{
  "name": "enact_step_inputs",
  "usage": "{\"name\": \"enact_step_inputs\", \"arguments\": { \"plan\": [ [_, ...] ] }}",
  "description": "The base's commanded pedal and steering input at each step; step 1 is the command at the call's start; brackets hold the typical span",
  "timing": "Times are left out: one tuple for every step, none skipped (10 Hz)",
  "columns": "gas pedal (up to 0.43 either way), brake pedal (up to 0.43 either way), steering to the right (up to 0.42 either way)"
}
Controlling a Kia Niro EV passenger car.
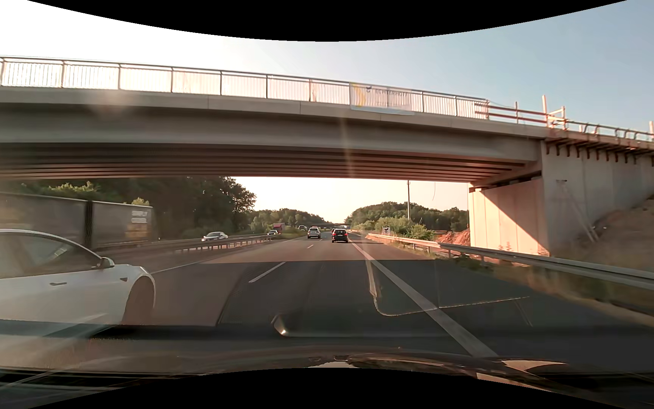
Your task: Follow the waypoints while adhering to traffic rules and regulations
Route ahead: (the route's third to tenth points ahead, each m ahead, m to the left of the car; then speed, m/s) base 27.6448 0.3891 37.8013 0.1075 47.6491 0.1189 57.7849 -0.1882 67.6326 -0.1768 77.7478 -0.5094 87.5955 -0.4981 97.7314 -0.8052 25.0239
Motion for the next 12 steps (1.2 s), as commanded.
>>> {"name": "enact_step_inputs", "arguments": {
  "plan": [
    [0.0,0.0,-0.002],
    [0.0,0.0,-0.001],
    [0.0,0.0,-0.001],
    [0.0,0.0,-0.001],
    [0.0,0.0,-0.001],
    [0.0,0.0,-0.001],
    [0.0,0.0,-0.001],
    [0.098,0.0,-0.001],
    [0.177,0.0,-0.001],
    [0.189,0.0,-0.002],
    [0.189,0.0,-0.002],
    [0.189,0.0,-0.001]
  ]
}}
